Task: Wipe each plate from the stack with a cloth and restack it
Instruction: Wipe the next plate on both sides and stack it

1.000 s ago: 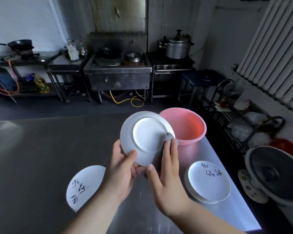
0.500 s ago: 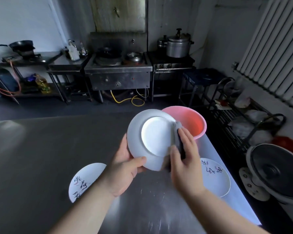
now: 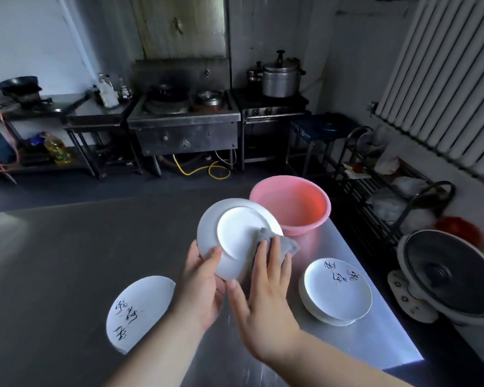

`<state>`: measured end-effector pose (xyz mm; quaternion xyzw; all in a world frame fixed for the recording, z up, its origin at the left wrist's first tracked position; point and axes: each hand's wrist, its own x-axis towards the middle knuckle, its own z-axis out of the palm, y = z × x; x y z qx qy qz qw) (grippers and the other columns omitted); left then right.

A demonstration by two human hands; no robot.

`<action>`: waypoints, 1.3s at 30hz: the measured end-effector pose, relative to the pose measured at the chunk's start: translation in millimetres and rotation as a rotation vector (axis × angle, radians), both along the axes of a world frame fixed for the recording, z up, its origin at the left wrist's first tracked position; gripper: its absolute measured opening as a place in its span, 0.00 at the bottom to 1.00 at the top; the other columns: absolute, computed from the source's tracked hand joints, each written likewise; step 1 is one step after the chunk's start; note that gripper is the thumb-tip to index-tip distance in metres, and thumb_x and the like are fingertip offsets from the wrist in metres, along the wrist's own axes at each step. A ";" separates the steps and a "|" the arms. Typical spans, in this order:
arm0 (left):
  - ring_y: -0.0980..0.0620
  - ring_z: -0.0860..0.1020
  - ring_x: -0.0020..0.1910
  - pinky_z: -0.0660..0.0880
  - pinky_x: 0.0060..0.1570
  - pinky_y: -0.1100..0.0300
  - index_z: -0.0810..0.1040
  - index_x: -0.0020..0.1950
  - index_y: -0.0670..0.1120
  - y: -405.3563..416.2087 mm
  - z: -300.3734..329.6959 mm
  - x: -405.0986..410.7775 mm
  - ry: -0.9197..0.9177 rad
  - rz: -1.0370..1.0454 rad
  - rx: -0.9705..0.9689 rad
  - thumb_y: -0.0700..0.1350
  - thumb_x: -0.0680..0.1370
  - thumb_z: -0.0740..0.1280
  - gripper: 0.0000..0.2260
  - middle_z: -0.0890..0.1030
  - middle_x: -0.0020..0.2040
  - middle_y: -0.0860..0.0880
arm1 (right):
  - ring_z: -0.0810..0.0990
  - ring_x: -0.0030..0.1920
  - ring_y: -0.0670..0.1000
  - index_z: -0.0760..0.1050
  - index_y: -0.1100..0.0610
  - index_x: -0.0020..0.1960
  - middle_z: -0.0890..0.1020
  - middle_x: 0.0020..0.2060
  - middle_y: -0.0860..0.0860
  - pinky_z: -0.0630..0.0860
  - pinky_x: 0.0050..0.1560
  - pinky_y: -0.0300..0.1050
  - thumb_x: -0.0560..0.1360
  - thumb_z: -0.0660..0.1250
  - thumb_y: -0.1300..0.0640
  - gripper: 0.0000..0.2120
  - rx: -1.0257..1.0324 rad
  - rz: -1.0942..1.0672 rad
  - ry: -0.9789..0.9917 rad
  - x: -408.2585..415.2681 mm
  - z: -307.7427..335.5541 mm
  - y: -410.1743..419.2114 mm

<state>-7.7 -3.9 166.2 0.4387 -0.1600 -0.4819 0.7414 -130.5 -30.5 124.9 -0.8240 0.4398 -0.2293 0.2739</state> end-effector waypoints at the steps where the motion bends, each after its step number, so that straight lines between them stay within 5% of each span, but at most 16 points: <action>1: 0.40 0.84 0.60 0.84 0.49 0.48 0.74 0.70 0.45 -1.2 -2.1 -5.2 0.011 0.004 0.013 0.37 0.86 0.59 0.13 0.84 0.63 0.41 | 0.22 0.79 0.54 0.28 0.51 0.82 0.27 0.81 0.46 0.24 0.76 0.44 0.77 0.39 0.25 0.45 0.005 -0.043 -0.019 0.5 1.5 -7.2; 6: 0.41 0.85 0.57 0.84 0.46 0.48 0.74 0.68 0.46 -18.8 -1.7 -25.5 0.031 0.020 0.014 0.36 0.87 0.58 0.12 0.85 0.60 0.42 | 0.35 0.83 0.53 0.41 0.55 0.86 0.39 0.85 0.50 0.41 0.83 0.56 0.80 0.38 0.33 0.41 -0.044 -0.175 -0.091 -8.3 13.0 -53.1; 12: 0.41 0.87 0.53 0.83 0.49 0.49 0.77 0.60 0.47 -38.1 -18.2 -46.4 0.018 0.025 0.112 0.37 0.85 0.63 0.07 0.86 0.57 0.39 | 0.22 0.79 0.55 0.32 0.55 0.83 0.29 0.81 0.52 0.27 0.79 0.55 0.80 0.28 0.31 0.40 -0.102 0.139 0.001 -38.0 -8.1 -11.5; 16: 0.41 0.85 0.56 0.83 0.43 0.50 0.73 0.69 0.45 -47.7 -28.6 -72.9 0.130 -0.093 0.079 0.35 0.86 0.58 0.13 0.84 0.62 0.39 | 0.51 0.81 0.52 0.59 0.64 0.79 0.57 0.82 0.55 0.40 0.81 0.44 0.87 0.43 0.48 0.27 -0.272 -0.109 -0.120 -68.3 -17.0 -70.8; 19: 0.41 0.85 0.59 0.84 0.48 0.45 0.74 0.70 0.47 -57.8 -36.2 -90.6 0.165 -0.186 0.089 0.35 0.85 0.58 0.15 0.84 0.64 0.41 | 0.61 0.77 0.41 0.62 0.49 0.82 0.66 0.77 0.39 0.55 0.78 0.40 0.86 0.48 0.44 0.26 0.004 -0.285 -0.202 -103.7 -11.5 -114.7; 21: 0.43 0.85 0.60 0.84 0.49 0.43 0.74 0.71 0.49 -66.2 -42.9 -100.1 0.158 -0.239 0.123 0.36 0.85 0.58 0.17 0.84 0.65 0.43 | 0.71 0.72 0.42 0.68 0.43 0.78 0.75 0.69 0.37 0.68 0.70 0.43 0.87 0.52 0.43 0.21 0.163 -0.335 -0.137 -132.1 -4.2 -137.3; 23: 0.44 0.84 0.61 0.83 0.51 0.44 0.75 0.72 0.50 -74.8 -51.0 -109.5 0.139 -0.263 0.165 0.37 0.85 0.59 0.18 0.84 0.65 0.44 | 0.83 0.54 0.46 0.78 0.42 0.61 0.86 0.51 0.41 0.78 0.56 0.47 0.85 0.52 0.39 0.18 0.213 -0.357 0.051 -161.9 0.8 -155.6; 26: 0.43 0.84 0.60 0.82 0.53 0.46 0.75 0.72 0.50 -90.5 -64.0 -126.0 0.124 -0.295 0.240 0.38 0.84 0.60 0.18 0.83 0.66 0.44 | 0.81 0.27 0.48 0.73 0.52 0.41 0.83 0.26 0.49 0.77 0.35 0.45 0.82 0.50 0.36 0.25 0.242 -0.321 0.325 -204.6 -1.2 -177.0; 29: 0.43 0.84 0.58 0.81 0.49 0.50 0.75 0.73 0.50 -107.1 -77.2 -144.8 0.108 -0.342 0.328 0.39 0.82 0.63 0.19 0.84 0.65 0.43 | 0.83 0.26 0.53 0.72 0.55 0.37 0.83 0.26 0.53 0.80 0.35 0.46 0.83 0.53 0.37 0.26 0.405 -0.240 0.374 -238.6 -11.9 -198.7; 33: 0.44 0.83 0.58 0.80 0.46 0.52 0.75 0.73 0.50 -130.4 -91.0 -168.2 -0.007 -0.390 0.439 0.43 0.86 0.59 0.16 0.84 0.64 0.45 | 0.80 0.28 0.53 0.77 0.58 0.44 0.86 0.30 0.53 0.73 0.31 0.40 0.85 0.48 0.37 0.30 0.703 -0.201 0.322 -268.1 -22.1 -221.4; 35: 0.47 0.82 0.63 0.79 0.55 0.49 0.76 0.73 0.51 -142.9 -90.6 -178.7 -0.074 -0.391 0.472 0.53 0.88 0.54 0.18 0.84 0.65 0.47 | 0.78 0.29 0.53 0.79 0.58 0.48 0.85 0.31 0.52 0.75 0.34 0.42 0.84 0.44 0.35 0.34 0.744 -0.230 0.277 -278.8 -27.2 -231.1; 39: 0.50 0.75 0.73 0.62 0.77 0.49 0.76 0.75 0.47 -164.7 -98.6 -182.9 -0.069 -0.389 0.475 0.75 0.79 0.44 0.42 0.79 0.72 0.47 | 0.82 0.38 0.53 0.80 0.59 0.53 0.88 0.40 0.56 0.75 0.41 0.45 0.79 0.41 0.25 0.44 0.842 -0.232 0.051 -289.2 -49.2 -253.9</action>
